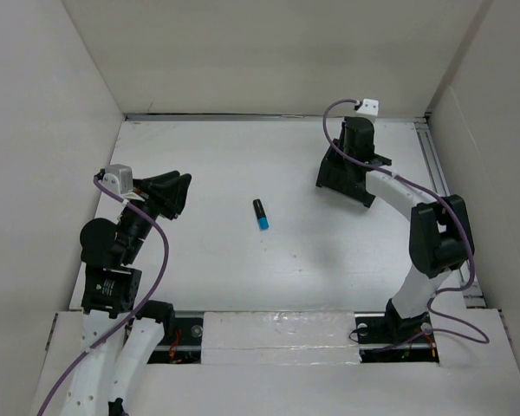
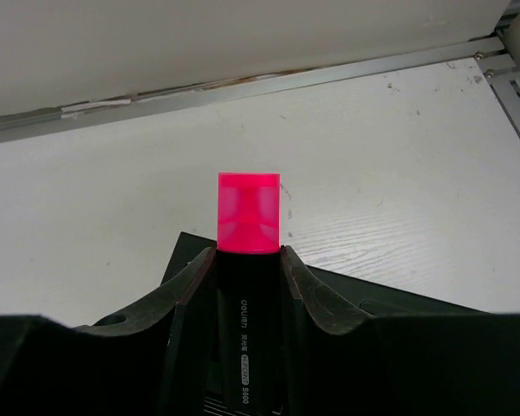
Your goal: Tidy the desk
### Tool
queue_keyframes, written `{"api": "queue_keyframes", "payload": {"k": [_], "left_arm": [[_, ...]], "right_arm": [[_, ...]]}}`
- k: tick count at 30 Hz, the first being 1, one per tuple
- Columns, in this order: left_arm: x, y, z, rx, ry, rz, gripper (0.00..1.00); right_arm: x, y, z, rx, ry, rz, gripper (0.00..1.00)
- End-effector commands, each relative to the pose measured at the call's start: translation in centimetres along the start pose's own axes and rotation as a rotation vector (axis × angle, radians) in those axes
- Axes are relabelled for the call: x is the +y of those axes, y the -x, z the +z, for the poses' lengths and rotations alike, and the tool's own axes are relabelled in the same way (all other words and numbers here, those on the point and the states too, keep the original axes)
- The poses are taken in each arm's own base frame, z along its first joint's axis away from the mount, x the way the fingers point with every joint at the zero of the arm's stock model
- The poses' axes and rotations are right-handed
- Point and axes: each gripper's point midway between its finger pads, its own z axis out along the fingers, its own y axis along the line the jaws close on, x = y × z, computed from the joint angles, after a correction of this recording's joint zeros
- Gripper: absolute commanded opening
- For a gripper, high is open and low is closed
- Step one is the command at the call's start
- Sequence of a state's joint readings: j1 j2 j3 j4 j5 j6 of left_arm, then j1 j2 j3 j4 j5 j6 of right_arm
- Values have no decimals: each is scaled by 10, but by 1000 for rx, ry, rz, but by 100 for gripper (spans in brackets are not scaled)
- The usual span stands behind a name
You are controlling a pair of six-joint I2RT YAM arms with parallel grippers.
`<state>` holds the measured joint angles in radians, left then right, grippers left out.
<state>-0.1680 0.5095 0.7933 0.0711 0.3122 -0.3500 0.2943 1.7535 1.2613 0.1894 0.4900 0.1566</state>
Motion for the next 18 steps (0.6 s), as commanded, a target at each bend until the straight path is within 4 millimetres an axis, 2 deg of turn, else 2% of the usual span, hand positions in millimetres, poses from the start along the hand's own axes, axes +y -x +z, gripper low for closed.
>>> {"api": "queue_keyframes", "payload": {"k": [1, 3, 6, 11, 12, 14, 15, 16, 17, 18], "left_arm": [[-5, 7, 3, -29, -30, 8, 33], [-4, 7, 4, -28, -29, 7, 33], [-5, 6, 4, -27, -32, 6, 33], [-6, 8, 3, -33, -36, 8, 33], [-5, 8, 3, -35, -32, 9, 33], [-5, 8, 3, -34, -27, 8, 33], [-5, 8, 2, -33, -28, 9, 33], [-6, 9, 2, -36, -34, 10, 33], [-6, 9, 2, -38, -32, 10, 33], [-6, 9, 2, -38, -32, 10, 33]], "right_arm": [[1, 26, -11, -90, -8, 42, 33], [2, 31, -19, -117, 3, 59, 43], [2, 24, -22, -86, -12, 46, 48], [8, 31, -35, -77, 7, 57, 53], [20, 31, -45, -80, 41, 57, 53], [31, 44, -63, -109, 92, 78, 54], [51, 34, -76, -94, 153, 64, 54], [62, 38, -90, -108, 198, 73, 54], [88, 35, -111, -124, 277, 74, 55], [89, 34, -111, -123, 284, 74, 55]]}}
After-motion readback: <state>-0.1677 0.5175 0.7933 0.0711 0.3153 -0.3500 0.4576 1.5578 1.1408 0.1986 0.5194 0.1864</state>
